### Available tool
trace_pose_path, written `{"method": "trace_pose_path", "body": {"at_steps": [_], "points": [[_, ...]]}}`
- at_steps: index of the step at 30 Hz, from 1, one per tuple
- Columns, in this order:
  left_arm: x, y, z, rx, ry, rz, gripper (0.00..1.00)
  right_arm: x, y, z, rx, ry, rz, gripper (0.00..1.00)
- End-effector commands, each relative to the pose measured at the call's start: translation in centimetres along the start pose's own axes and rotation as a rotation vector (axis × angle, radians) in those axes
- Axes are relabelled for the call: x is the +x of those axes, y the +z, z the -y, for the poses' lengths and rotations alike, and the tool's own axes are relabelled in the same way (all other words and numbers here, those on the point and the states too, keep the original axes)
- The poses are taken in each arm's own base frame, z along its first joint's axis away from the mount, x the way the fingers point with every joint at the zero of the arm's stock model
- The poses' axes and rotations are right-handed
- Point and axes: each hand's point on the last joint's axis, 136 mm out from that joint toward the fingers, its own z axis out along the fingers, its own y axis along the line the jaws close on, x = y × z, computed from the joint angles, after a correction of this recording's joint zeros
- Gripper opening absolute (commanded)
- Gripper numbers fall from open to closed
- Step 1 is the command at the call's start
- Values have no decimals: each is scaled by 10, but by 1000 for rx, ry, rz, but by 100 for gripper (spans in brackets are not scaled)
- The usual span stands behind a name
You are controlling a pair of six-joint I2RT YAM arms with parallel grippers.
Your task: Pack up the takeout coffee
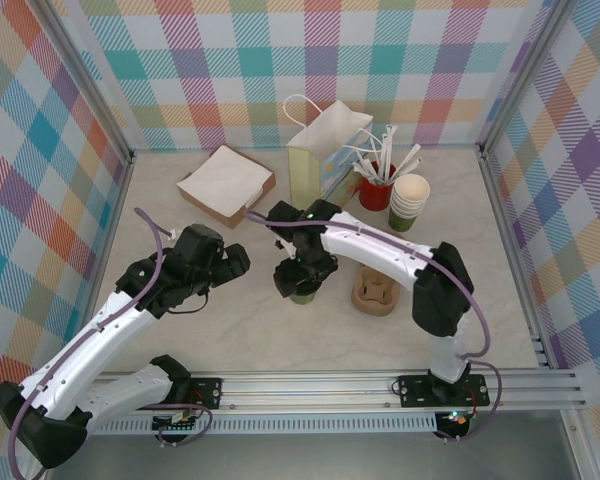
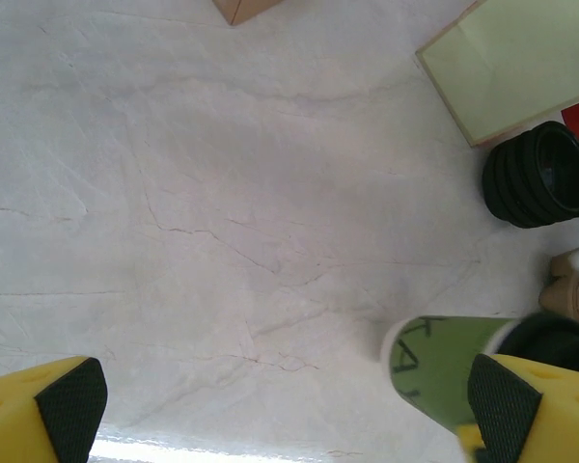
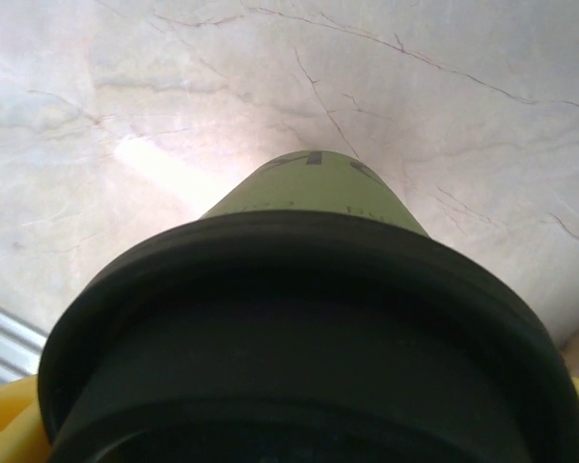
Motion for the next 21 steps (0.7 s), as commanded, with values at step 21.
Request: {"method": "trace_pose_path", "body": {"at_steps": [21], "points": [[0, 3, -6, -15, -5, 8, 98, 90, -151, 228, 70, 582, 206, 76]]}}
